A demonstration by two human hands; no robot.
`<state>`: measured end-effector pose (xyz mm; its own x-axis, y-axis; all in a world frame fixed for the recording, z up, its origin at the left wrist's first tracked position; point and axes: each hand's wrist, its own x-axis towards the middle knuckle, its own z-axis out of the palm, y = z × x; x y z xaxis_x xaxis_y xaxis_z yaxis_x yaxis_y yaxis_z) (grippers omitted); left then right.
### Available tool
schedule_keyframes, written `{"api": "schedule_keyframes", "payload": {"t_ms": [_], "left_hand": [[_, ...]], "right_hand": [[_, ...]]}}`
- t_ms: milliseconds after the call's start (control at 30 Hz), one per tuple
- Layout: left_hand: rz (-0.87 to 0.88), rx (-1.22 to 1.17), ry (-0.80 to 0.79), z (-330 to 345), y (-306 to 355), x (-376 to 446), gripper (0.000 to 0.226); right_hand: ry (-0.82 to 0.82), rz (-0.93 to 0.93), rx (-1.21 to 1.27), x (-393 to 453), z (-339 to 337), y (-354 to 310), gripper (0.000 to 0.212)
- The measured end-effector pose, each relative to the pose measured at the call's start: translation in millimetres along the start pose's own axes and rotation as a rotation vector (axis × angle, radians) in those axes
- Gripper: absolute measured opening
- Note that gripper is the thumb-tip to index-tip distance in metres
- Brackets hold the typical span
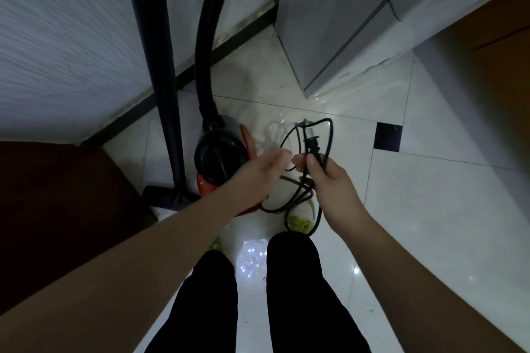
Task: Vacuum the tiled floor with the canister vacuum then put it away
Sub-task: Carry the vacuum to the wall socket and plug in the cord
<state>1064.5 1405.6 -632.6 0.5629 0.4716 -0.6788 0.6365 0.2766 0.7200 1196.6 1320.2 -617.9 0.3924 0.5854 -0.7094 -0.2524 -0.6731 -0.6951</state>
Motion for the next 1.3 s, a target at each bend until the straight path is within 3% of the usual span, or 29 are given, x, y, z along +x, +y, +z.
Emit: {"api": "schedule_keyframes", "payload": {"t_ms": [100, 200, 300, 400, 433, 567, 633, 700, 767, 867, 967, 1033, 1100, 1200, 1300], "left_hand": [[0.016, 0.167, -0.132, -3, 5, -13, 0.026], [0.01, 0.301, -0.046, -22, 4, -30, 0.026], [-0.117, 0.182, 0.118, -46, 5, -53, 0.023], [-0.142, 0.021, 0.104, -64, 6, -80, 0.036], [-0.125, -0.03, 0.085, -68, 7, -88, 0.037], [-0.167, -0.272, 0.024, -73, 25, -111, 0.021], [-0.212, -0.322, 0.002, -70, 31, -118, 0.021], [-0.216, -0.291, -0.016, -65, 31, -121, 0.023], [-0.232, -0.31, -0.052, -59, 34, -118, 0.028], [-0.278, -0.447, -0.057, -48, 48, -99, 0.033], [-0.304, -0.687, 0.042, -42, 62, -66, 0.028], [-0.317, -0.781, 0.114, -45, 69, -41, 0.017], [-0.338, -0.823, 0.136, -51, 78, -20, 0.023], [-0.339, -0.653, 0.16, -68, 92, 9, 0.024], [-0.286, -0.155, 0.217, -88, 93, 38, 0.015]], "right_hand": [[0.12, -0.014, -0.141, -4, 7, -11, 0.021], [0.241, -0.045, -0.234, -9, 1, -33, 0.027], [0.262, 0.007, -0.404, -13, -10, -56, 0.04], [0.129, 0.141, -0.329, -21, -16, -78, 0.058], [0.104, 0.142, -0.326, -24, -17, -84, 0.059], [0.106, 0.053, -0.767, -44, -14, -109, 0.042], [0.213, -0.013, -0.928, -59, -7, -118, 0.048], [0.437, -0.087, -1.039, -72, 1, -124, 0.049], [0.534, -0.197, -0.979, -81, 11, -128, 0.043], [0.329, -0.28, -0.685, -75, 29, -125, 0.027], [0.15, -0.161, -0.298, -50, 36, -117, 0.018], [0.117, -0.103, -0.123, -28, 30, -119, 0.016], [0.13, -0.064, -0.012, -6, 19, -130, 0.016], [0.112, -0.032, 0.002, 26, 6, -148, 0.017], [0.099, -0.033, -0.017, 65, 1, -170, 0.018]]}}
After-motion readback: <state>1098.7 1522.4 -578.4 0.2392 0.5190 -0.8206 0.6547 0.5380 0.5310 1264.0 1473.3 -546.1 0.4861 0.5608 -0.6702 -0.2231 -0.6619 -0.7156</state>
